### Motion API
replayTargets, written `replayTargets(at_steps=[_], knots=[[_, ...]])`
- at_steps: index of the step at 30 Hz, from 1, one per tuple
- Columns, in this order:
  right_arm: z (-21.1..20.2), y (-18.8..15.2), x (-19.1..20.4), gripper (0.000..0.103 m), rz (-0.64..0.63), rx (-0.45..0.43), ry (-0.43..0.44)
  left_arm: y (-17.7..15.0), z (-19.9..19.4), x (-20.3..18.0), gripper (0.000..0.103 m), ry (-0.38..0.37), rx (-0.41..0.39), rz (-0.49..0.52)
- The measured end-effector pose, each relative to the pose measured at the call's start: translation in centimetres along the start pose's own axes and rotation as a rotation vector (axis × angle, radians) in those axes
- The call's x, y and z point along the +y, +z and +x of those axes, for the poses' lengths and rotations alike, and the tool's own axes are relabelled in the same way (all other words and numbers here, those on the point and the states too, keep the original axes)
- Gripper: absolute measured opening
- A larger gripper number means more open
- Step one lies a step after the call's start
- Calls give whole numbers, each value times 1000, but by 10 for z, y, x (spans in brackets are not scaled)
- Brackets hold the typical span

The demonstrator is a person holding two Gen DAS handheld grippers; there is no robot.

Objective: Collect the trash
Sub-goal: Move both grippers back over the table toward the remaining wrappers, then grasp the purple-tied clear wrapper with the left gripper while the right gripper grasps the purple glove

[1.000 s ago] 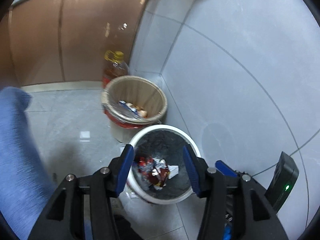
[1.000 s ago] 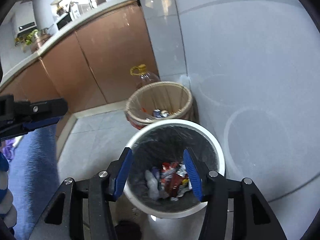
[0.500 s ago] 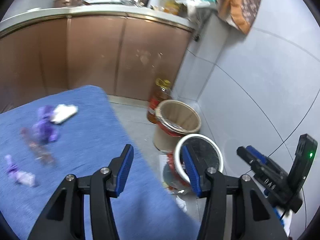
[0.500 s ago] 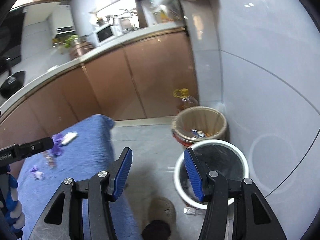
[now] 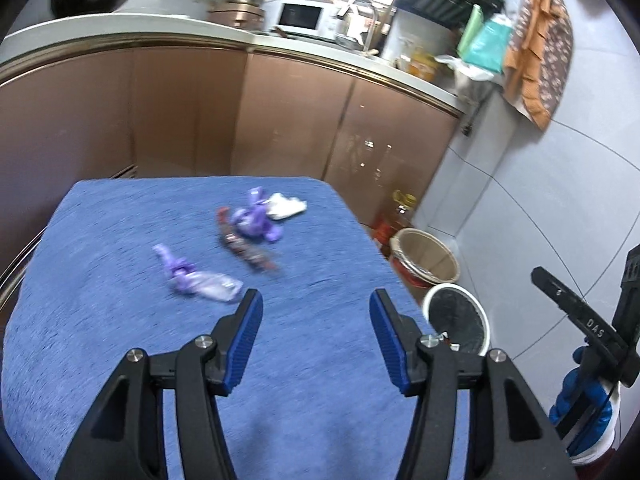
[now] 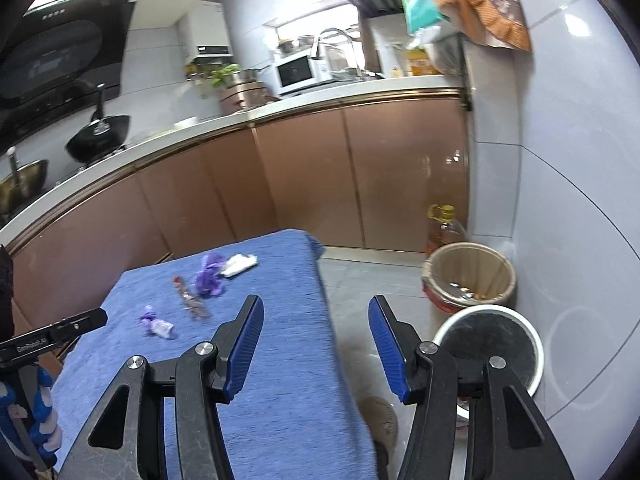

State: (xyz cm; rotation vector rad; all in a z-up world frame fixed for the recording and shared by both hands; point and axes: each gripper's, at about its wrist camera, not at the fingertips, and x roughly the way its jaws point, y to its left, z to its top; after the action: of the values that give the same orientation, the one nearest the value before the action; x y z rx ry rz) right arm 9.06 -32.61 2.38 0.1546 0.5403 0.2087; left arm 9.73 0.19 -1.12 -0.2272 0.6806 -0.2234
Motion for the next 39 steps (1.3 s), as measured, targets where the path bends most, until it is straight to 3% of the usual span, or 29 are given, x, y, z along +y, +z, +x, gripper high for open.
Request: replayTargets(at_steps=[6, 19, 39], knots=[[5, -4, 21, 52, -30, 20, 44, -10, -2, 35, 54, 35, 10, -65], [50, -12, 26, 52, -43, 97, 92, -21, 48, 84, 54, 102, 96, -190], [149, -6, 57, 52, -84, 197, 225, 6, 128, 133, 54, 165, 136, -365]])
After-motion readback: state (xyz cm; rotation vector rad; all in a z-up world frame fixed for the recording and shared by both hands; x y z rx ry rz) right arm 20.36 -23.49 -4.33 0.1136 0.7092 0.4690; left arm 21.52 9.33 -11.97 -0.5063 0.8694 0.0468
